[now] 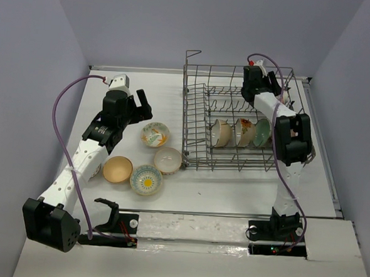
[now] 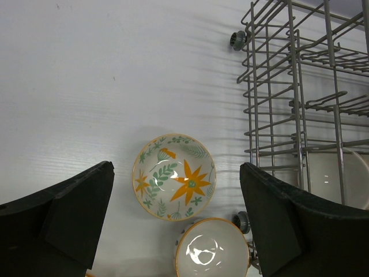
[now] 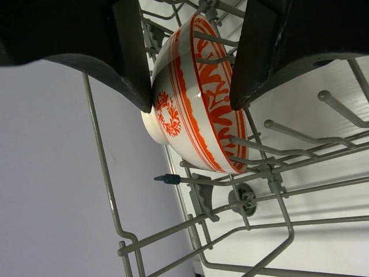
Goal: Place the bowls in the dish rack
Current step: Insert the bowl into the dish rack.
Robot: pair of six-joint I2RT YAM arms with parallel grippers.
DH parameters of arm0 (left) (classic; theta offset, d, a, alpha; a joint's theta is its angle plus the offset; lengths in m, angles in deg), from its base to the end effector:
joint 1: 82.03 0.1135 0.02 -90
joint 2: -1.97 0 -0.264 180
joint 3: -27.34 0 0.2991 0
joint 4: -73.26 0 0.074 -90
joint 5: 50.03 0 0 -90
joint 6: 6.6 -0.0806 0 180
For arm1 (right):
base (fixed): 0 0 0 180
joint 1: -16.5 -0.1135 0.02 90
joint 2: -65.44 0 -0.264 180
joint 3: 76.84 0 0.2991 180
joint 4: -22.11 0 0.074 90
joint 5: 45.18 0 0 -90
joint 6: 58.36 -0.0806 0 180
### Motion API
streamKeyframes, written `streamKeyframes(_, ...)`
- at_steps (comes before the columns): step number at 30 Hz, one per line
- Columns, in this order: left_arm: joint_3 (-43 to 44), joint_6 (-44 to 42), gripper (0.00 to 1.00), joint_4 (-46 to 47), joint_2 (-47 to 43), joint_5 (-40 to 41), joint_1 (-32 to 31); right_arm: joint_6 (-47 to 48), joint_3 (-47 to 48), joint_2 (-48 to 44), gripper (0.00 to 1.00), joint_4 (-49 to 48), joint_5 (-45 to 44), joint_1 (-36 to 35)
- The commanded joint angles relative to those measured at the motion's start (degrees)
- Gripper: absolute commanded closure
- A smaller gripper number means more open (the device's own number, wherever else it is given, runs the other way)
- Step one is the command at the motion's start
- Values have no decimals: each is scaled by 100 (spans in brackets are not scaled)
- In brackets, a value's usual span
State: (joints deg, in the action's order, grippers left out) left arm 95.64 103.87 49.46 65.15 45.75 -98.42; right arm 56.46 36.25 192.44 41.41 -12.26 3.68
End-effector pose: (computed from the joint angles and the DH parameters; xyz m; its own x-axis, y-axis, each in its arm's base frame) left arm 0.3331 -0.0895 0.3264 -0.3540 -0.2585 -0.8988 0.0698 0.9510 -0.3011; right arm 0.5686 0.0600 0.1879 -0.7216 -0.3982 -0.5664 0.2879 0.5714 -0.7685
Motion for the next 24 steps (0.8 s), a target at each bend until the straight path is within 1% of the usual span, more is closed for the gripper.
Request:
streamKeyframes(1, -30, 10, 1, 203, -95, -16, 39, -679, 211, -421, 39, 492, 671, -28)
streamKeyframes(6, -22, 19, 1, 186, -43, -7, 39, -1101, 211, -667, 33, 783, 1119, -28)
streamKeyframes(7, -13, 27, 1, 177, -25, -7, 39, -1137, 220, -755, 31, 844, 1268, -28)
streamKeyframes(11, -4, 54, 1, 186, 19, -68, 82, -1417, 316, -905, 29, 1037, 1646, -28)
streamKeyframes(17, -13, 80, 1, 195, 45, -112, 241, -1673, 413, -1107, 23, 1363, 2148, -28)
streamKeyframes(19, -22, 98, 1, 203, 72, -174, 311, -1752, 369, -1239, 19, 1389, 2314, -28)
streamKeyframes(24, -39, 141, 1, 230, 160, -340, 495, -1849, 466, -1336, 15, 1521, 2667, -28)
